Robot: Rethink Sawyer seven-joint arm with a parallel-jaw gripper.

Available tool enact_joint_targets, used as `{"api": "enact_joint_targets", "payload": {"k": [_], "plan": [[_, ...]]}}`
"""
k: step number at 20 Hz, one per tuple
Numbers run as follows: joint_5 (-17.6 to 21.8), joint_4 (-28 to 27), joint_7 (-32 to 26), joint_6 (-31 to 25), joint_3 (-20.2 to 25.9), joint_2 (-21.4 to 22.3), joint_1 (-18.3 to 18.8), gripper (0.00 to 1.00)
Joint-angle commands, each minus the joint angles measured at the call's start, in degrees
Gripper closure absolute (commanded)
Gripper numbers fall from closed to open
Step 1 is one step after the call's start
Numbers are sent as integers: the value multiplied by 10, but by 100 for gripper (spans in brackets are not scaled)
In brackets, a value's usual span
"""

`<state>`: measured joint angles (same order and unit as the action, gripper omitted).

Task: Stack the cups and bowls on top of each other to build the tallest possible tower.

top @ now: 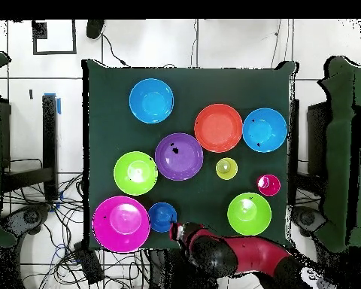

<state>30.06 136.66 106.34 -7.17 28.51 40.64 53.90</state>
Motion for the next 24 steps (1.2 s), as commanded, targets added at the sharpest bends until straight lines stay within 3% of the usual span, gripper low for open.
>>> {"api": "enact_joint_targets", "payload": {"k": [1,13,24], "plan": [[46,-24,45,43,-26,-44,-44,0],[60,-43,52,75,-81,-58,-85,0],[28,-103,70,50,-194,-66,-152,0]]}}
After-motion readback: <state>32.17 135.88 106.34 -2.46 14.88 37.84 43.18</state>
